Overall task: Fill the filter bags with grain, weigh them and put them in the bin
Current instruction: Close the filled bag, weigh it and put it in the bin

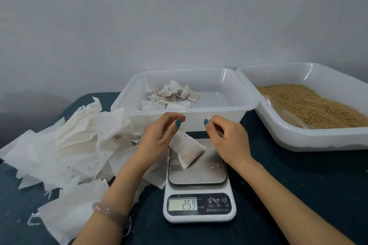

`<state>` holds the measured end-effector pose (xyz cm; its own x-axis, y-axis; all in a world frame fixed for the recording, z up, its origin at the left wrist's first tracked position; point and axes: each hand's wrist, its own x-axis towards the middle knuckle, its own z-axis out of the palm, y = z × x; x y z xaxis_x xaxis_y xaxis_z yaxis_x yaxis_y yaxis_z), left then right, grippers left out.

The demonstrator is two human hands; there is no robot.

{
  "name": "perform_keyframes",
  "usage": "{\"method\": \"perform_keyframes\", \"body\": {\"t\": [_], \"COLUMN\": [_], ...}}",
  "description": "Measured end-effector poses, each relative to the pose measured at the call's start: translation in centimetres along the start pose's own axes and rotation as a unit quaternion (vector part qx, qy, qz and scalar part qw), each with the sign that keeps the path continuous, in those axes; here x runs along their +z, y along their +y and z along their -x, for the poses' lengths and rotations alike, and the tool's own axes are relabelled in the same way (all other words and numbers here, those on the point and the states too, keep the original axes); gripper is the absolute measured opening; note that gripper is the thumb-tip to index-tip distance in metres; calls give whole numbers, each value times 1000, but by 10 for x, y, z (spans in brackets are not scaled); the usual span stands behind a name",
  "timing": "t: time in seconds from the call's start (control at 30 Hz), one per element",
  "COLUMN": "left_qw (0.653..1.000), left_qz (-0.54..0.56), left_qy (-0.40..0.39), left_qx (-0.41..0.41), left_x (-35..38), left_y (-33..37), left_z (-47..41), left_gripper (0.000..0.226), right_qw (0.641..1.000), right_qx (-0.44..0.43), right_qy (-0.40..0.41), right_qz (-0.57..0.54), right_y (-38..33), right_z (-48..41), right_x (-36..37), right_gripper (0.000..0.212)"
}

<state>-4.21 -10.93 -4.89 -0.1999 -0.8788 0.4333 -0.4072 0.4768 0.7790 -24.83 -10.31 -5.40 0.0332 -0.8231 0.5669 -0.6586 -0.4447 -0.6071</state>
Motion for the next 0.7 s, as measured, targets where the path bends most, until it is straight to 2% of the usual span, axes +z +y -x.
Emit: {"method": "perform_keyframes", "body": {"t": [0.2, 0.7], "left_qw": [1000, 998], "left_qz": [-16, -50], "left_qy": [6, 1], "left_qx": [-22, -33], "left_x": [-8, -14], "left_y": [-1, 3], "left_z": [2, 3], "left_gripper": [29, 39], "right_qw": [1000, 998], "right_qx": [-10, -33], "right_qy": [8, 39], "right_qz": [22, 26], "right_y": [6, 14], "right_z": [2, 1], "right_x": [6, 9], "right_gripper": [45, 46]}}
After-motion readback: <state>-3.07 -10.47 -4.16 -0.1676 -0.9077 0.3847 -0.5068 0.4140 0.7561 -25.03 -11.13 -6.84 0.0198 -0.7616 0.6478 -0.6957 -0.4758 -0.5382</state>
